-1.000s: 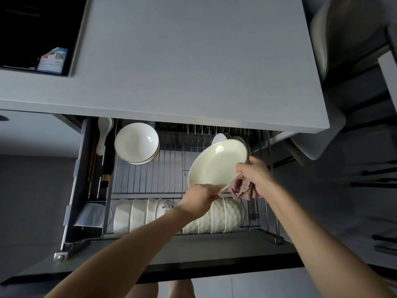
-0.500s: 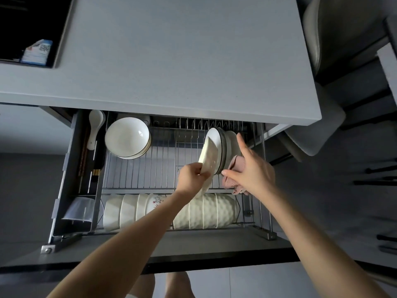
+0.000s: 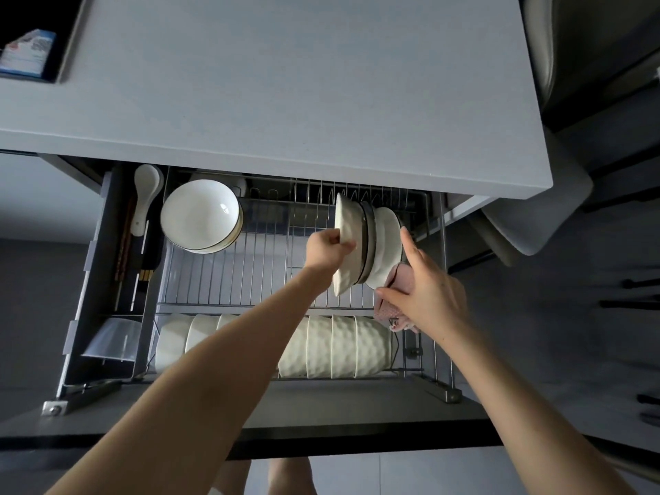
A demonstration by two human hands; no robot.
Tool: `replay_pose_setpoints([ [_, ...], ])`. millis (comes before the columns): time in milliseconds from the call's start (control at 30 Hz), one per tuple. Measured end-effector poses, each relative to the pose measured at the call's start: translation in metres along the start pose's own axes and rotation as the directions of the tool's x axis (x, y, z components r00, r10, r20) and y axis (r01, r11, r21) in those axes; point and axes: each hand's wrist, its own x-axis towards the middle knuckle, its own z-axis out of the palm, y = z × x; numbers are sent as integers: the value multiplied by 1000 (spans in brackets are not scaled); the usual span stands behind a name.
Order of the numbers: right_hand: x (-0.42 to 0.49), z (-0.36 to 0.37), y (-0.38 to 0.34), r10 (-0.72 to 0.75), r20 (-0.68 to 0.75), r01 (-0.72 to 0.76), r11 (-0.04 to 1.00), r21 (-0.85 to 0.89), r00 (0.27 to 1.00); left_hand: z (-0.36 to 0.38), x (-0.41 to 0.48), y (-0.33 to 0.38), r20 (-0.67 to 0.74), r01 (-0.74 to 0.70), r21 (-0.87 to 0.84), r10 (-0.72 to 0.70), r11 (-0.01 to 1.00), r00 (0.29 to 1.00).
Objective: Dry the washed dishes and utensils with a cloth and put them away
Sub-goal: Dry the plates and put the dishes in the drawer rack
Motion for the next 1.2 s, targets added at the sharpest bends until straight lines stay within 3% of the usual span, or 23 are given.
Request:
replay_pose_setpoints([
  [300, 5, 13, -7, 3, -6, -3, 1000, 6, 1000, 7, 20, -7, 41, 59, 47, -61, 997, 997],
  [500, 1, 11, -12, -5, -5, 5, 999, 49, 1000, -11, 19, 6, 221, 160, 84, -175, 983, 959],
  [667, -7, 2, -35, -104, -65, 110, 989, 96, 992, -47, -13, 24, 227, 106, 184, -148, 977, 963],
  [800, -16, -21, -78, -176, -99, 183, 980, 74, 979, -92, -71, 33, 351, 142, 130, -180, 981, 919],
  [933, -30, -40, -139, -260, -56, 265, 919, 293, 964, -144, -133, 46, 406, 256, -73, -206, 964, 890],
  [1000, -37, -45, -174, -343, -3, 315, 860, 401, 939, -173, -161, 51, 364, 210, -209, -123, 955, 923],
  [1067, -45, -49, -212, -436, 78, 337, 786, 518, 897, -207, -189, 54, 226, 101, -284, -36, 953, 973],
  [1200, -65, -51, -290, -634, 283, 295, 648, 703, 719, -284, -251, 55, -136, -76, -375, 27, 924, 990],
])
